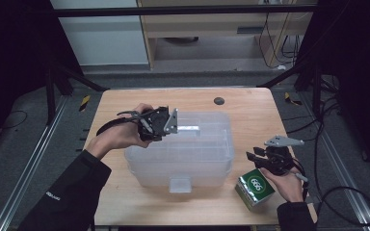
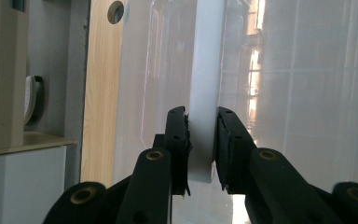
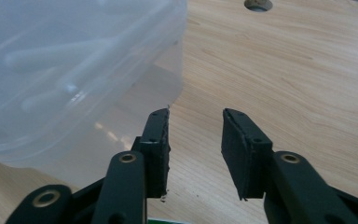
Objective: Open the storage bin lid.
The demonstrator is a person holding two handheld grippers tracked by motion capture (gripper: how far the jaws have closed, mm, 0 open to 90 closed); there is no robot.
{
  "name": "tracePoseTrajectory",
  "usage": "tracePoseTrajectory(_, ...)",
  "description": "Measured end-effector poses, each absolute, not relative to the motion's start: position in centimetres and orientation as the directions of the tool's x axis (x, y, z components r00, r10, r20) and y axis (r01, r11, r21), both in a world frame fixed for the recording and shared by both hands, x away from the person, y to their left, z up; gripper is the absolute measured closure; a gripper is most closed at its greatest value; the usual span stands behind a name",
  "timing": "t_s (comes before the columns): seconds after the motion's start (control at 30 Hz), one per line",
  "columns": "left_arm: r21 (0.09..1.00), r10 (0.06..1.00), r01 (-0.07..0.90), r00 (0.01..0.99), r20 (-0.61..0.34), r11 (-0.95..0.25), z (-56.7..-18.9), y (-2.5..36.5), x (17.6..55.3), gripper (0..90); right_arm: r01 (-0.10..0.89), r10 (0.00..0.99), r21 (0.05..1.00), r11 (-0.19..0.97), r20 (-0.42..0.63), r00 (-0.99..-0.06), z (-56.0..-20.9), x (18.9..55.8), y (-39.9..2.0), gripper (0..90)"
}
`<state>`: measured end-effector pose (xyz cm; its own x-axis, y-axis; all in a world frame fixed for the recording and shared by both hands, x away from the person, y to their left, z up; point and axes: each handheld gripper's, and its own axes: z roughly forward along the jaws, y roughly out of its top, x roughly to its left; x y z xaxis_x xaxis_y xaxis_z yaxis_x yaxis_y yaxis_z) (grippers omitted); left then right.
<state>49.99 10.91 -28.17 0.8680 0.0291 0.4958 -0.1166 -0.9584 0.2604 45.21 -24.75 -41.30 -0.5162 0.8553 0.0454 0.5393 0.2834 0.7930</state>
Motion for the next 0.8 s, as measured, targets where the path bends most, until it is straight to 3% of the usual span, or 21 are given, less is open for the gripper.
tracePoseTrajectory(0.8,0.273,0.055,-0.108,0.848,0.526,-0.956,-27.1,11.1,51.0,74.4,0.548,0.81,0.791,0.273,0.118,-0.574,-40.8,44.5,-23.6,89.7)
